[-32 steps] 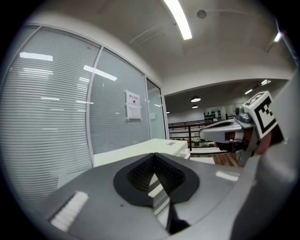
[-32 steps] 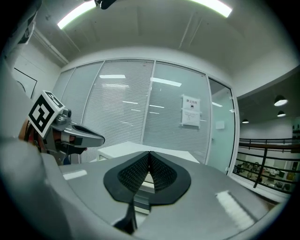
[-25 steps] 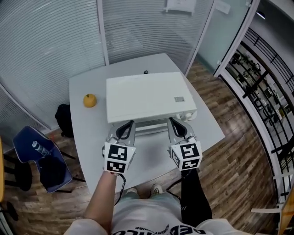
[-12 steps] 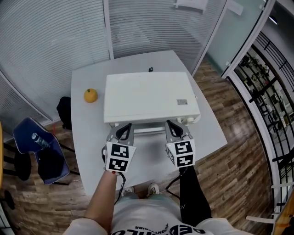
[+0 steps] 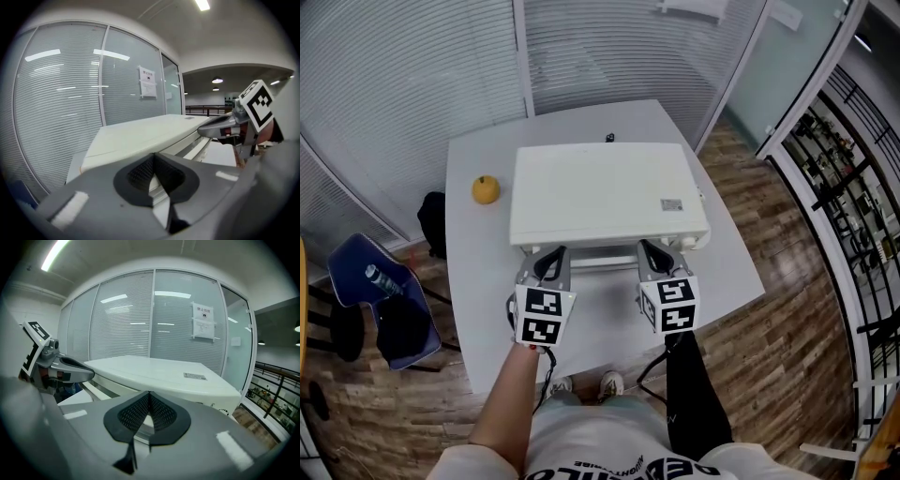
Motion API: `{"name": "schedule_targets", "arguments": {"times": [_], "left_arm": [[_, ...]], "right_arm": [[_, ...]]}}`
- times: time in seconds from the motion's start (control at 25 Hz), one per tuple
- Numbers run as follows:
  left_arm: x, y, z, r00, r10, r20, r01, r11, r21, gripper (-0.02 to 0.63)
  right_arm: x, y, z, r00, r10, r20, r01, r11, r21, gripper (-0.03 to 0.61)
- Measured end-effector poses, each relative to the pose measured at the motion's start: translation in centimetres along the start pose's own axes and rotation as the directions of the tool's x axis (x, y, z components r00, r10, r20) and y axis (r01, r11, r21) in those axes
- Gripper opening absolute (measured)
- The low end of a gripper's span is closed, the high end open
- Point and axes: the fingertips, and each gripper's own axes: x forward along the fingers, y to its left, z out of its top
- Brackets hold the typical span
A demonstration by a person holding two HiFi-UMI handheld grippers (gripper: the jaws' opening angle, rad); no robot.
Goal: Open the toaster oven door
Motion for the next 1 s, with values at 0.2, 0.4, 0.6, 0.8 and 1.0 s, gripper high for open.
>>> {"name": "schedule_targets", "arguments": {"times": [0.2, 0.4, 0.6, 0.8, 1.0], "left_arm": [[0.0, 0.1, -0.1, 1.0, 0.013, -0.01, -0.013, 1.0, -0.015, 0.057], [-0.3, -0.1, -0.6, 1.0, 0.021, -0.022, -0.022, 0.999, -0.034, 0.057], [-1.0, -0.5, -1.2, 0.999, 0.037, -0.031, -0.039, 0.998, -0.054, 0.057], [-1.7, -1.0, -2.1, 0.997, 0.064, -0.037, -0.066, 0.995, -0.074, 0.057], [-2.6, -1.2, -3.4, 0.994, 0.1, -0.048, -0.103, 0.992, -0.076, 0.057]], "right_arm": [[-0.3, 0.0, -0.2, 1.0, 0.012, 0.01, -0.013, 0.999, 0.046, 0.003], [-0.7, 0.2, -0.6, 1.0, 0.022, 0.006, -0.022, 0.999, 0.044, 0.003], [-1.5, 0.6, -1.3, 0.999, 0.036, -0.005, -0.036, 0.999, 0.035, 0.003], [-2.4, 1.2, -2.1, 0.998, 0.056, -0.007, -0.056, 0.998, 0.019, 0.003], [-3.4, 1.9, -3.0, 0.996, 0.085, -0.017, -0.085, 0.996, -0.015, 0.003]]}}
